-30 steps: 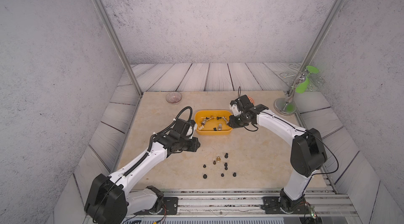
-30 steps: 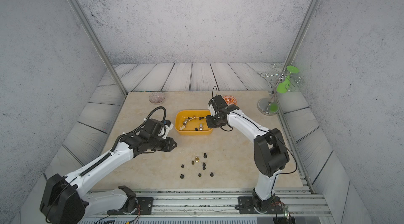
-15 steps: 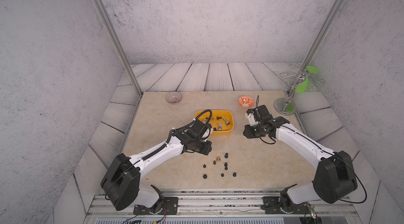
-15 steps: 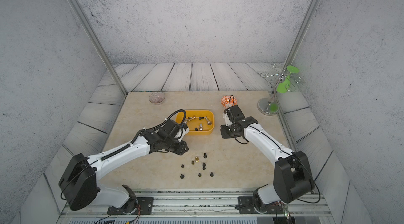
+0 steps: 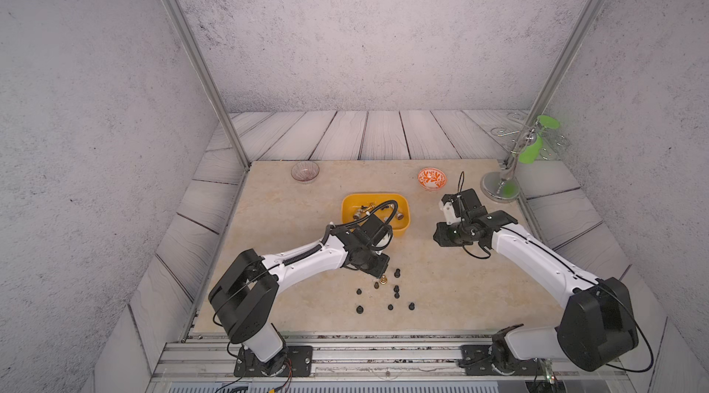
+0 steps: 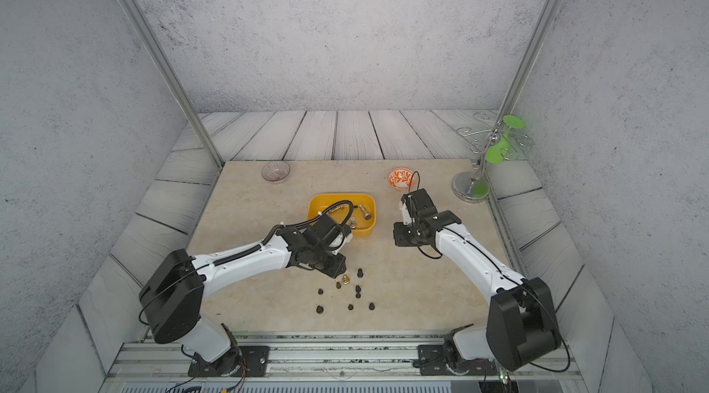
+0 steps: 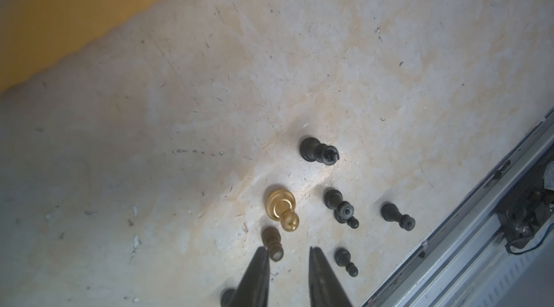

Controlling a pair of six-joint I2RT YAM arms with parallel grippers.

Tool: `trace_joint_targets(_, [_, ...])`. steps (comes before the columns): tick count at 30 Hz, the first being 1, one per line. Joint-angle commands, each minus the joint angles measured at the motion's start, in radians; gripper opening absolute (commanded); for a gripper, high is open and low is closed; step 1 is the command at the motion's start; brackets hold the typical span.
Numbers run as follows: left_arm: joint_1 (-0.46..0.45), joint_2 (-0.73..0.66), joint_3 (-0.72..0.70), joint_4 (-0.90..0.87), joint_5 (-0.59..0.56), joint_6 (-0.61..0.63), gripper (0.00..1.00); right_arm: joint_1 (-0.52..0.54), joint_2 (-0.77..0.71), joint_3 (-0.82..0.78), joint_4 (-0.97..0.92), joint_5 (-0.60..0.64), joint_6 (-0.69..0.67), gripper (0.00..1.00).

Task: Put the chess pieces into the storage box
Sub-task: Pick up the chess piece at the center of the board.

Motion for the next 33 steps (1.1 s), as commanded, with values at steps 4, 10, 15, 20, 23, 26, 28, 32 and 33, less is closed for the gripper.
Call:
trace_joint_targets(4, [-0.032, 0.059, 0.051, -0.036, -0.041, 0.027, 0.27, -0.007, -0.036, -0.006, -0.015, 0.004, 0.008, 0.3])
trace_joint_targets(10, [-0.041, 0.087, 0.063, -0.029, -0.062, 0.017, 0.27, -0.007, -0.04, -0.018, -0.012, -0.002, 0.013, 0.3])
trace_joint_targets(15, [-0.046, 0.113, 0.074, -0.033, -0.072, 0.018, 0.27, -0.009, -0.039, -0.023, -0.009, -0.006, 0.014, 0.3])
trace_joint_targets(20, [-0.051, 0.13, 0.068, -0.036, -0.081, 0.017, 0.27, -0.01, -0.038, -0.025, -0.009, -0.009, 0.014, 0.3])
trace_joint_targets(23, [-0.051, 0.134, 0.063, -0.036, -0.088, 0.013, 0.27, -0.009, -0.036, -0.028, -0.007, -0.012, 0.017, 0.3])
trace_joint_targets(26, [-0.052, 0.143, 0.065, -0.036, -0.09, 0.014, 0.27, -0.01, -0.035, -0.032, -0.005, -0.017, 0.019, 0.3])
trace_joint_targets(28, [-0.052, 0.15, 0.064, -0.036, -0.09, 0.014, 0.27, -0.01, -0.036, -0.036, -0.004, -0.017, 0.019, 0.3])
trace_joint_targets(32, [-0.053, 0.163, 0.063, -0.036, -0.088, 0.015, 0.27, -0.01, -0.039, -0.043, -0.002, -0.016, 0.021, 0.3])
trace_joint_targets(33, [-0.054, 0.165, 0.064, -0.036, -0.09, 0.015, 0.27, -0.01, -0.039, -0.043, -0.002, -0.016, 0.02, 0.3])
